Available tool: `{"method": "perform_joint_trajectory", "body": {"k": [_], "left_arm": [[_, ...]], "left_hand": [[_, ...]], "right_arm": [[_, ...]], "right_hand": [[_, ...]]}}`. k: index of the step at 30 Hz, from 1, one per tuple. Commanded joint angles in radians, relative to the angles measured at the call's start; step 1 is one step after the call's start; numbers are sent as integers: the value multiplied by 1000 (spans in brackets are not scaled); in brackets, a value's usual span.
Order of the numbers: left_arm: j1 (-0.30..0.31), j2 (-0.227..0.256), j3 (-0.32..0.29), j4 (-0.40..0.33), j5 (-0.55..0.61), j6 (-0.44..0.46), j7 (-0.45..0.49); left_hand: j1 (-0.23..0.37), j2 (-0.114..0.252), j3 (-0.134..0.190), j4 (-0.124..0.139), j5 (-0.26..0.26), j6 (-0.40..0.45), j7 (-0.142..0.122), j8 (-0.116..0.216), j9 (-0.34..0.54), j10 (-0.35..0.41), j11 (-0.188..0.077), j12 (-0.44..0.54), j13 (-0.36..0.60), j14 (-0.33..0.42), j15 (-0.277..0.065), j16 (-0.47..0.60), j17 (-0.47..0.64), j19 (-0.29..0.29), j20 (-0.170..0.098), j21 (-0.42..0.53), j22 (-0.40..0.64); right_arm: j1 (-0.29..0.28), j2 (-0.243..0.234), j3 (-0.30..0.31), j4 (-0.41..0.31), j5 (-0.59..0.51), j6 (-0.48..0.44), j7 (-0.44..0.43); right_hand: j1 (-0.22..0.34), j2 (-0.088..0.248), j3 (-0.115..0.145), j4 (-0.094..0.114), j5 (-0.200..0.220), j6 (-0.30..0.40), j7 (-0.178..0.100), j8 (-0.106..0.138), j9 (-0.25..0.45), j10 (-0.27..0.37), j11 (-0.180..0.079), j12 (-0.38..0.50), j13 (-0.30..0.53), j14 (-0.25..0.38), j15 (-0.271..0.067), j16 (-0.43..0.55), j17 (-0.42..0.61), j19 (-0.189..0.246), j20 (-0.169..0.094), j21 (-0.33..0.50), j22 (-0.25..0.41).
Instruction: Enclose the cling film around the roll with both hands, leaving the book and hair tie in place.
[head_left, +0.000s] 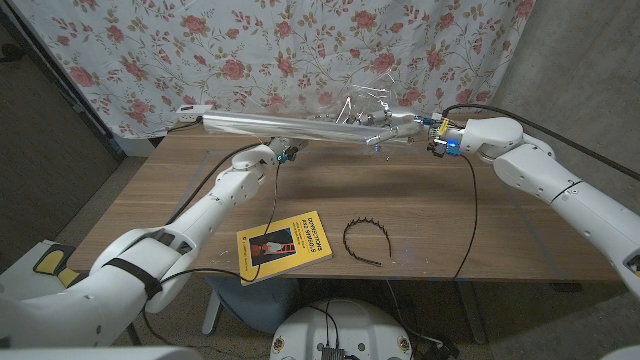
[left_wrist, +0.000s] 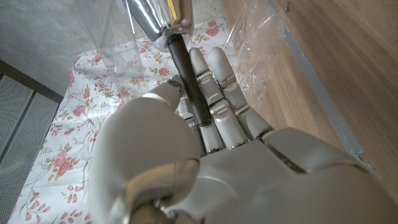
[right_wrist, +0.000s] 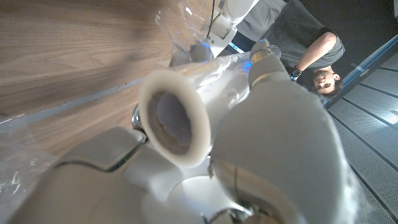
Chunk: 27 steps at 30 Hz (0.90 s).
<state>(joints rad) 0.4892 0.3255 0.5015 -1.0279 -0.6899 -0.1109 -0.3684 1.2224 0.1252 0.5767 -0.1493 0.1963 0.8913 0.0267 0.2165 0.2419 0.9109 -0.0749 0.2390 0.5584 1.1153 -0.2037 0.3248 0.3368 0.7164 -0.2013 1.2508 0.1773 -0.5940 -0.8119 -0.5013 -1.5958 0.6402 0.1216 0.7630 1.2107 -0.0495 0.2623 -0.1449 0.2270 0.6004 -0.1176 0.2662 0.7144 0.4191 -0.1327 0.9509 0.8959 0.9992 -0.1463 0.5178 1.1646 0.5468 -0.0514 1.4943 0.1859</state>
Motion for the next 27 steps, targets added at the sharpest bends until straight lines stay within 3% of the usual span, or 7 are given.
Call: {"method": "perform_joint_trajectory", "body": {"k": [1, 27], "left_arm": [[-2, 2, 3, -4, 1, 5, 2], [-9, 1, -8, -1, -8, 0, 7]], "left_hand": [[11, 3, 9, -4, 6, 5, -3, -3, 2, 3, 0, -3, 4, 28, -22, 0, 2, 0, -5, 5, 2], [12, 3, 9, -4, 6, 6, 0, -2, 1, 4, 2, -4, 5, 29, -22, -2, 1, -1, -5, 8, 2]], "right_arm": [[79, 15, -44, 66, -3, -28, 115], [146, -18, -107, 94, -118, -72, 179]], "right_hand": [[200, 199, 10, -1, 8, 11, 0, 6, 2, 14, -2, 6, -1, 3, -77, -2, 0, -6, -153, 5, 1], [200, 199, 15, -2, 11, 18, 0, 7, 6, 11, 0, 10, 3, 2, -76, 1, 11, -12, -153, 11, 0]]}}
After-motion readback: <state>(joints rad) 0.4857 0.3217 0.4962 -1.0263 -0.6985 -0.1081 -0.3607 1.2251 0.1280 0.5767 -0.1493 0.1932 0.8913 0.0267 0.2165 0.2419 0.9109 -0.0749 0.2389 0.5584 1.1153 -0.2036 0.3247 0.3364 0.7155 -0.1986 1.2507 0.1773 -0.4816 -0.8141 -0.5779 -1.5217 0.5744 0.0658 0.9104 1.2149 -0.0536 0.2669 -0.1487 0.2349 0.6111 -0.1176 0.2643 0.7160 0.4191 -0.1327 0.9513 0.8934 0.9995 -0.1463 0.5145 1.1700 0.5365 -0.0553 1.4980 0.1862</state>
